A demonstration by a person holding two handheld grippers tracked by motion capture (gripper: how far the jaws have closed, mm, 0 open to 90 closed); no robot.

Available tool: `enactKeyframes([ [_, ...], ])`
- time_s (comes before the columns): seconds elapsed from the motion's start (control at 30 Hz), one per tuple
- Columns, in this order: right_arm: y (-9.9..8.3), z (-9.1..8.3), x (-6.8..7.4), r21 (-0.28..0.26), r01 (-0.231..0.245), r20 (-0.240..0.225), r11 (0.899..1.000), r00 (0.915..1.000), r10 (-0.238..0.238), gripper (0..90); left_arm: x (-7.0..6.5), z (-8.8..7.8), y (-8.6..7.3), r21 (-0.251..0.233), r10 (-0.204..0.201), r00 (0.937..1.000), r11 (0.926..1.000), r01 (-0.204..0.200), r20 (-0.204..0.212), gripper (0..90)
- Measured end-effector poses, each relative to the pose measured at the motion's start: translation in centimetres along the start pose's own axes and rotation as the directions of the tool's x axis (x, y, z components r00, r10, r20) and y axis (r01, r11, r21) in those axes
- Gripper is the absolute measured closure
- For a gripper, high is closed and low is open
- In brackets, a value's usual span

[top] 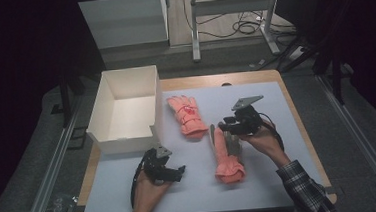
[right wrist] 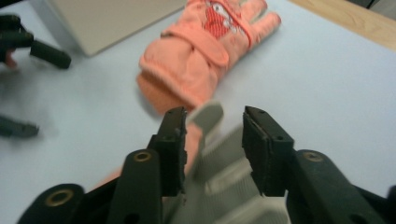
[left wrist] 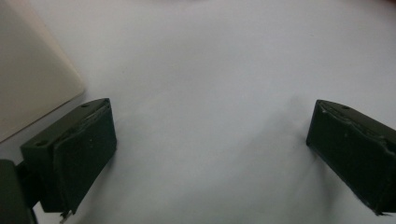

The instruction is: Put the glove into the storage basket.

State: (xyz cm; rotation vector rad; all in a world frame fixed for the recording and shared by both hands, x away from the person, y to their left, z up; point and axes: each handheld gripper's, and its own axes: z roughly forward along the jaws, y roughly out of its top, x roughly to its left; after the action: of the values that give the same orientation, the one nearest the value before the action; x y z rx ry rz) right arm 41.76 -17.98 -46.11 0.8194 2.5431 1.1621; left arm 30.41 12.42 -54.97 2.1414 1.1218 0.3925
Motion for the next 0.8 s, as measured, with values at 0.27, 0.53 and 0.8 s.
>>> enactKeyframes([
  [0.27,3.4,3.3,0.9,-0.003,0.045,0.005,0.999,0.9990,-0.045,49.7,0.0,0.0,0.0,-0.002,0.000,1.0000,1.0000,0.000,0.001,1.7],
  [0.53,5.9,6.9,1.1,0.020,0.004,0.019,1.000,0.9998,-0.004,46.7,0.0,0.0,0.0,-0.001,0.003,1.0000,1.0000,-0.003,-0.003,1.7],
  [0.8,7.6,9.9,0.4,0.025,-0.072,0.041,0.997,0.9967,0.071,47.0,0.0,0.0,0.0,-0.003,0.002,1.0000,1.0000,-0.002,-0.002,1.8],
])
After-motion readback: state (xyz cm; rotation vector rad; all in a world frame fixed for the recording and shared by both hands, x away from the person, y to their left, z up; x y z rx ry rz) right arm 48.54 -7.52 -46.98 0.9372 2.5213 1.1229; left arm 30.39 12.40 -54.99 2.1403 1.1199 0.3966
